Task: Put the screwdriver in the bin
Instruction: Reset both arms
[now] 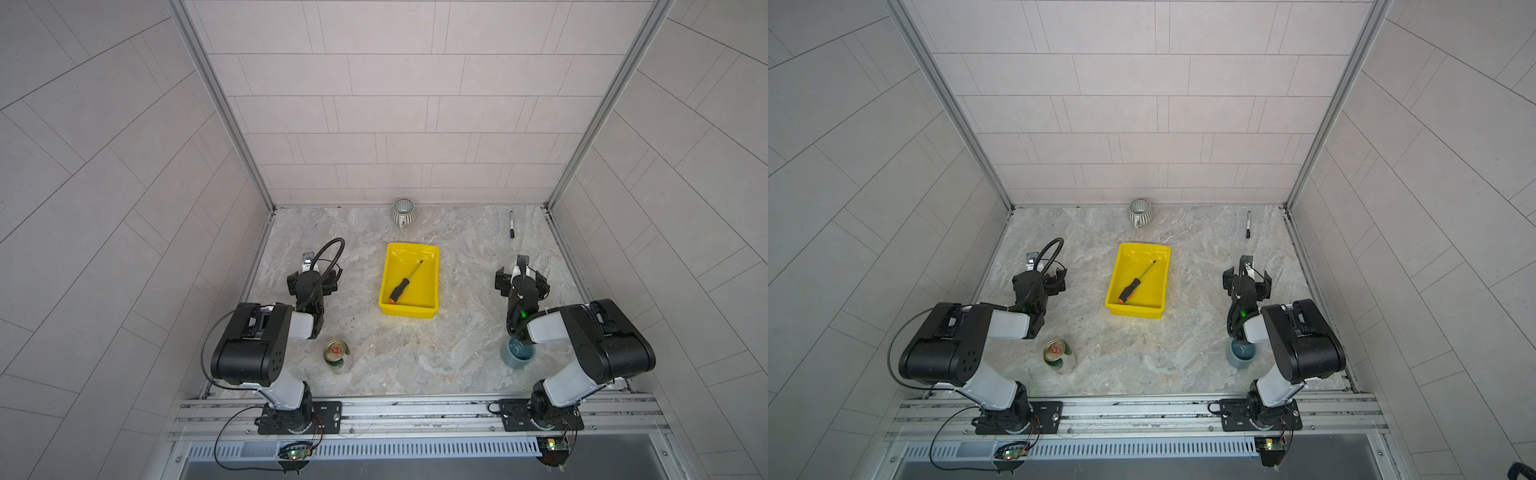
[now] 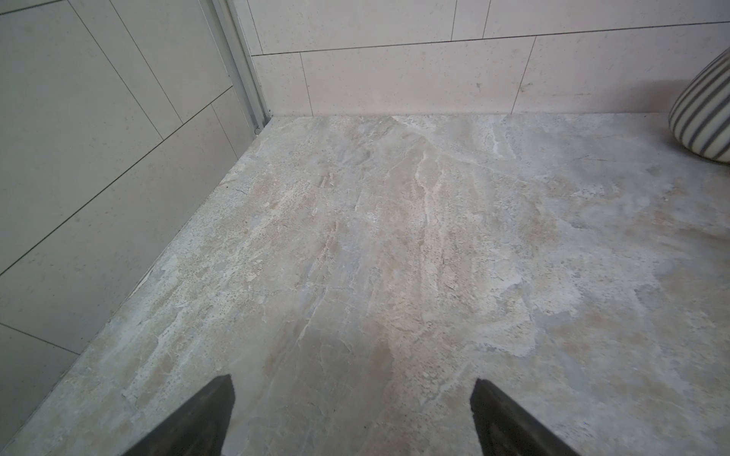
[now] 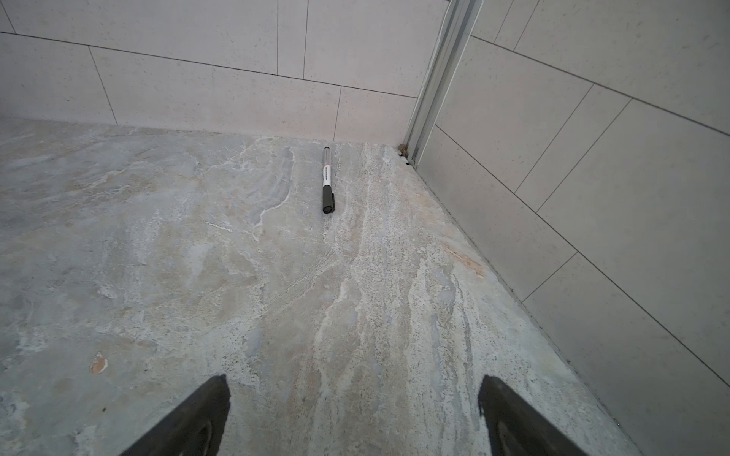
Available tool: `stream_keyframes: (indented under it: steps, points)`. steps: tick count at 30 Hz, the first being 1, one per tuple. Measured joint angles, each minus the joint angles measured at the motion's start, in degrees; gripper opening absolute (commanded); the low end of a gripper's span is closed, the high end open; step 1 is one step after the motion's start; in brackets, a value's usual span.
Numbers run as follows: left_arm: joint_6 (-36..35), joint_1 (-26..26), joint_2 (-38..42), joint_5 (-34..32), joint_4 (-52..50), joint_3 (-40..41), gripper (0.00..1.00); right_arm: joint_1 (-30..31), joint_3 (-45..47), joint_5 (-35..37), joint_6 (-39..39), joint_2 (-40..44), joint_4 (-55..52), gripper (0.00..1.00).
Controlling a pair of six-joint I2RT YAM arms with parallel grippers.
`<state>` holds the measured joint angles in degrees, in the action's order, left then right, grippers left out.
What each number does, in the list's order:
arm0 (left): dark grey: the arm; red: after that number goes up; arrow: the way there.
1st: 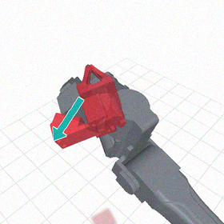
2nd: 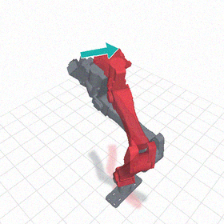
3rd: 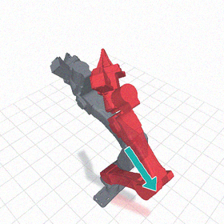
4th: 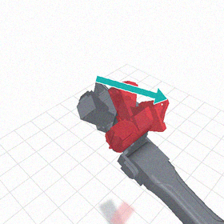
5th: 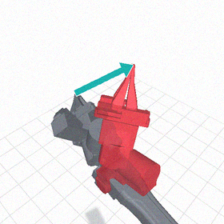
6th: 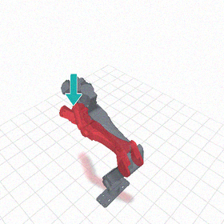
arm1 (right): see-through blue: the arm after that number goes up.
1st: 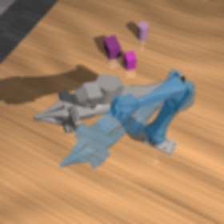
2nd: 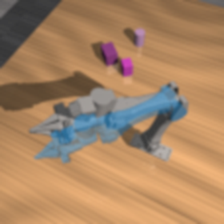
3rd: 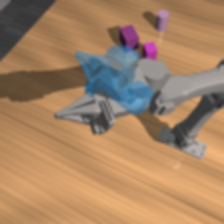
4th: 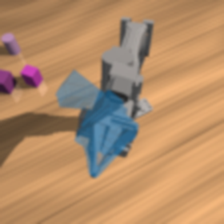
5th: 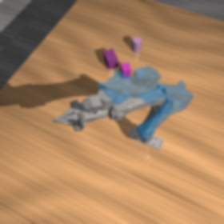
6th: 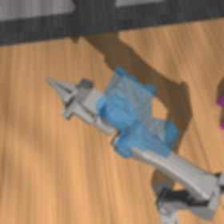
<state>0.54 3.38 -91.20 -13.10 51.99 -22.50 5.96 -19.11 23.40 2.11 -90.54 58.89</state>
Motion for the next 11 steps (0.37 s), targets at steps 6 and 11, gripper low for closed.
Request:
stream_keyframes:
  steps: [6,11]
  points:
    - [0.0,0.0,0.0,0.0,0.0,0.0,1.00,0.0,0.0,0.0,0.0,0.0,0.0,0.99]
    - [0.0,0.0,0.0,0.0,0.0,0.0,1.00,0.0,-0.3,0.0,0.0,0.0,-0.4,1.00]
